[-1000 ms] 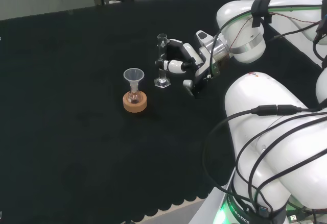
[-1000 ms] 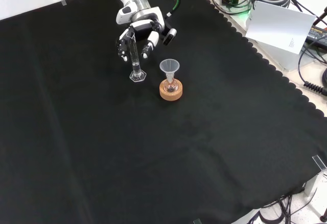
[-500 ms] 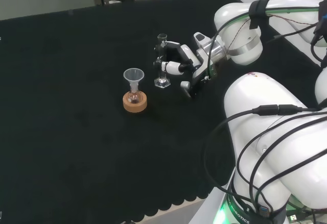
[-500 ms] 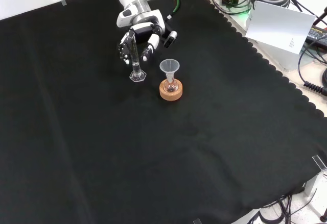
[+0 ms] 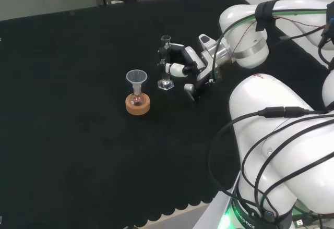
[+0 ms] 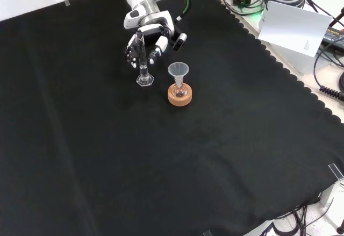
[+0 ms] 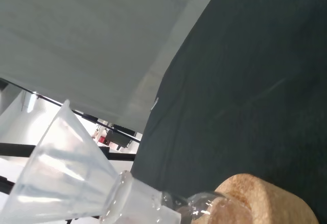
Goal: Pick up the graduated cylinder.
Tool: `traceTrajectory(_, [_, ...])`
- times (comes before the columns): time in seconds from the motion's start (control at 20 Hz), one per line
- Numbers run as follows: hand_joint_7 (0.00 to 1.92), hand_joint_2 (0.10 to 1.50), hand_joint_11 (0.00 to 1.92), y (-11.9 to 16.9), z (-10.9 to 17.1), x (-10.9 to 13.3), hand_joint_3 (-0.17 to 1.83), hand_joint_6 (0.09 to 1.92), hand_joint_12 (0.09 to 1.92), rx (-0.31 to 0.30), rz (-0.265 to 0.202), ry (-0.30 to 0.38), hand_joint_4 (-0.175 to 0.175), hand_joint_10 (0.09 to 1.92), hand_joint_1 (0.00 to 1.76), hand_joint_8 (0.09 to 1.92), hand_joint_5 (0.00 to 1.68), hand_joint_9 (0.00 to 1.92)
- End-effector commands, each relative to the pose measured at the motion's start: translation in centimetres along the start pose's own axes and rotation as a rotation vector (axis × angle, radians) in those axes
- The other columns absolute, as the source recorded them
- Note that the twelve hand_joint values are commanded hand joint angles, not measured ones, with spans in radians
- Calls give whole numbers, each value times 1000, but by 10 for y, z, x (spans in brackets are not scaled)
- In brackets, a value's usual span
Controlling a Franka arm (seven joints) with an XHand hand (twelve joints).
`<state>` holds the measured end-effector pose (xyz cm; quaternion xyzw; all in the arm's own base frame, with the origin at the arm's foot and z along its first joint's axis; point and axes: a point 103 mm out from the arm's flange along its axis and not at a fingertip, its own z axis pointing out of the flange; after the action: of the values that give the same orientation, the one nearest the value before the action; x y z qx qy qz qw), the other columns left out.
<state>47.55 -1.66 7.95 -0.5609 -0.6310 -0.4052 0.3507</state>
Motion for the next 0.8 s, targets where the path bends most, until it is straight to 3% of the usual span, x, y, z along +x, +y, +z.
traceTrajectory(0.05, [625,1020,569,-1,-2,-2,-175,786,1252,-14,4,-5,8,526,1152,698,765,862])
traceTrajectory(0.55, [668,1056,639,1,5,1,-175,690,1222,-52,21,-24,22,479,1143,701,863,938])
traceTrajectory(0.65, [731,1096,706,1,2,1,-96,845,1204,-71,27,-33,29,478,1110,730,969,1003])
traceTrajectory(0.8, [812,1118,819,2,-4,3,-27,978,1144,-75,32,-36,30,442,1083,749,984,1086])
